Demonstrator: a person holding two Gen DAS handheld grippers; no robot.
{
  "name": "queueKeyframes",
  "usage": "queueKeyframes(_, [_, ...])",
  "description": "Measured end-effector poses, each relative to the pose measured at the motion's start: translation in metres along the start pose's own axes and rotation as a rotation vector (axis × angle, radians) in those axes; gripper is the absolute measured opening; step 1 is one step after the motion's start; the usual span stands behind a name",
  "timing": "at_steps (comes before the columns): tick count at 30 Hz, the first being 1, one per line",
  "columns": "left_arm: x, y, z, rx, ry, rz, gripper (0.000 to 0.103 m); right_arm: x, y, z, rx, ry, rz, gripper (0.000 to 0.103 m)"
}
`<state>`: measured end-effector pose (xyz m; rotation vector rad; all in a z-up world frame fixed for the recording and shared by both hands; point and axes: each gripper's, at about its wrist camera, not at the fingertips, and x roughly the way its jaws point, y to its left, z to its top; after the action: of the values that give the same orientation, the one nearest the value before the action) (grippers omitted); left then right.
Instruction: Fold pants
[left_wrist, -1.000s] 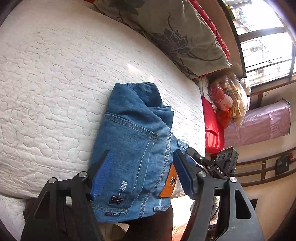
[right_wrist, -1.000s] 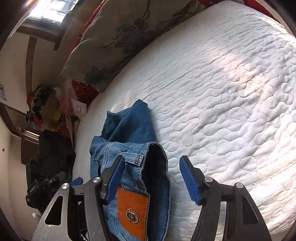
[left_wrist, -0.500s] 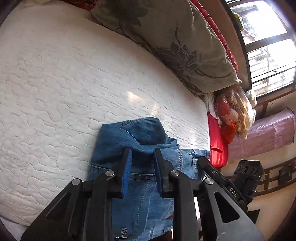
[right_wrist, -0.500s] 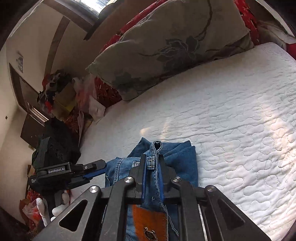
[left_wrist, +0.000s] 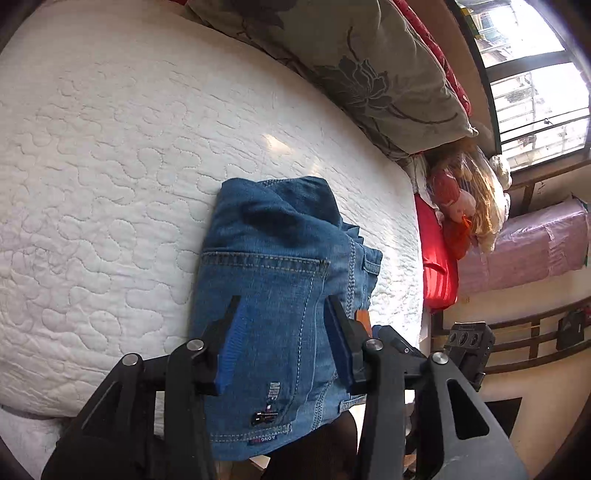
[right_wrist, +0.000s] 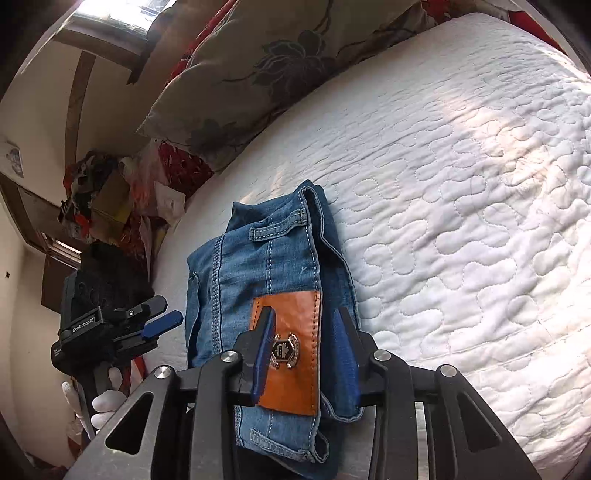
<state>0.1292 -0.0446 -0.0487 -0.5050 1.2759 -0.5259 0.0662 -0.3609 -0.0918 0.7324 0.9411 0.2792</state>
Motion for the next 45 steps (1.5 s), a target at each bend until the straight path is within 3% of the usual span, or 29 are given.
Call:
queueKeyframes(2, [0.003, 0.000, -0.025, 0.027, 0.001, 0.052, 0.060, -0.004, 0.010, -0.022, -0.083, -0.029, -0.050, 0.035])
queueKeyframes(5, [0.029, 0.002, -0.045, 0.096, 0.032, 0.201, 0.061, 0.024, 0.008, -0.047, -0.178, 0.071, -0.219, 0.033])
queueKeyframes(8, [0.030, -0.001, -0.044, 0.118, 0.028, 0.242, 0.066, 0.016, 0.015, -0.049, -0.188, 0.044, -0.247, 0.035])
queueKeyframes(11, [0.010, 0.001, -0.043, 0.053, 0.004, 0.173, 0.065, -0.009, 0.029, -0.052, -0.171, -0.028, -0.186, 0.038])
queueKeyframes(13, [-0.001, 0.003, -0.045, 0.039, -0.012, 0.166, 0.065, -0.018, 0.035, -0.053, -0.158, -0.047, -0.160, 0.039])
queueKeyframes(16, [-0.008, 0.005, -0.056, 0.024, -0.037, 0.183, 0.065, -0.020, 0.039, -0.060, -0.126, -0.038, -0.115, 0.042])
queueKeyframes(23, [-0.004, 0.003, -0.073, 0.079, -0.073, 0.304, 0.065, 0.024, 0.038, -0.078, -0.142, 0.059, -0.173, 0.046])
queueKeyframes(25, [-0.004, 0.006, -0.074, 0.078, -0.076, 0.312, 0.065, 0.027, 0.037, -0.079, -0.136, 0.058, -0.151, 0.053])
queueKeyframes(30, [-0.002, 0.003, -0.072, 0.085, -0.079, 0.326, 0.065, 0.034, 0.052, -0.090, -0.229, 0.072, -0.129, 0.086])
queueKeyframes(34, [0.001, 0.003, -0.071, 0.085, -0.076, 0.339, 0.065, 0.036, 0.055, -0.098, -0.240, 0.059, -0.094, 0.103])
queueKeyframes(45, [-0.007, 0.024, -0.056, 0.010, -0.097, 0.371, 0.065, 0.027, 0.041, -0.094, -0.152, 0.044, -0.038, 0.103])
